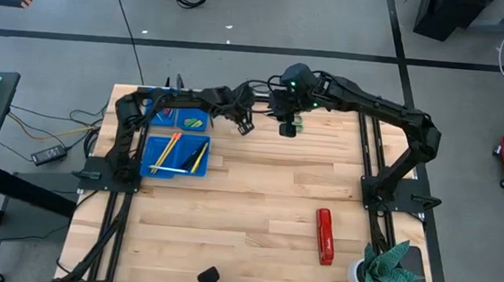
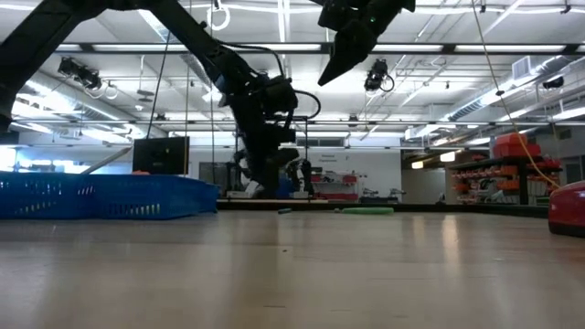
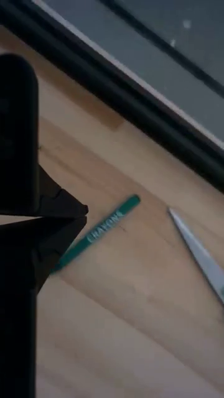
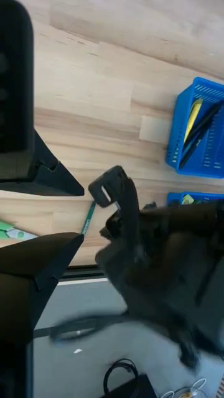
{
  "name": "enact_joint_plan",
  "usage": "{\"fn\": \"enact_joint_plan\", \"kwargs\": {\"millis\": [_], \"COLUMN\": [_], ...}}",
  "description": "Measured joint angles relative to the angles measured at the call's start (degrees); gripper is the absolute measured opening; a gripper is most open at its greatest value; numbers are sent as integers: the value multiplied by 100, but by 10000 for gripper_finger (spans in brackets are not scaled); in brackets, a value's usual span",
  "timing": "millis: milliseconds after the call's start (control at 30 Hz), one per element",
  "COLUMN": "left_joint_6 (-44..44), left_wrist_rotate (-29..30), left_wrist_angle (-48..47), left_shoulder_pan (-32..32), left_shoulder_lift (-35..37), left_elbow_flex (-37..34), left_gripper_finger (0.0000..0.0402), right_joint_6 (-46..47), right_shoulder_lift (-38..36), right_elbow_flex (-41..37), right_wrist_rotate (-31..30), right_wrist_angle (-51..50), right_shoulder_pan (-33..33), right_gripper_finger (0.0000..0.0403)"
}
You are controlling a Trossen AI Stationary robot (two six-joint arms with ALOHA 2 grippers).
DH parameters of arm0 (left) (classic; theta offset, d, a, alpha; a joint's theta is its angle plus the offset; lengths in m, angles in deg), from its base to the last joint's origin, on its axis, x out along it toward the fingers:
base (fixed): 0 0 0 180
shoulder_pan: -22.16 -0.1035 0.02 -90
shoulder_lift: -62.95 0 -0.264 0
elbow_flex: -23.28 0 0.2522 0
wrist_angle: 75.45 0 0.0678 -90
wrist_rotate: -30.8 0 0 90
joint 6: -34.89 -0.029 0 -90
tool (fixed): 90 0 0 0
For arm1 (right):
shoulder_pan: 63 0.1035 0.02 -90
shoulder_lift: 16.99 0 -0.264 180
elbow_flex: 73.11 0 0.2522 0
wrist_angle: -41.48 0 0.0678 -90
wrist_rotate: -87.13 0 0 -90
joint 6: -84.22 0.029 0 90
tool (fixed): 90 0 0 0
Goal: Sort crayons/erasers/pens/pencils in bins
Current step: Put the green crayon into the top left blue bin
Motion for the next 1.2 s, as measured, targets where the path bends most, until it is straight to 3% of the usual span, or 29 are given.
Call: {"fn": "enact_joint_plan", "kwargs": {"millis": [133, 300, 633, 867, 1200], "left_joint_6": [98, 345, 664, 743, 678], "left_wrist_rotate": [-609, -492, -550, -585, -1101], "left_wrist_angle": [-447, -1376, -1666, -2456, -2782], "left_shoulder_pan": [-120, -281, -397, -393, -389], "left_shoulder_lift": [-57, -411, -709, -1238, -1617], "left_elbow_flex": [290, 599, 1252, 1933, 2596], "left_gripper_finger": [10, 14, 15, 7, 6], "right_joint_6": [24, 26, 37, 41, 41], "right_shoulder_lift": [0, 0, 2, 2, 4], "right_elbow_flex": [0, 0, 0, 0, 0], "right_wrist_rotate": [0, -2, -6, -4, -4], "right_wrist_angle": [-2, -4, -59, -103, -128], "right_shoulder_pan": [0, 4, 37, 69, 118], "right_gripper_finger": [112, 112, 112, 112, 112]}}
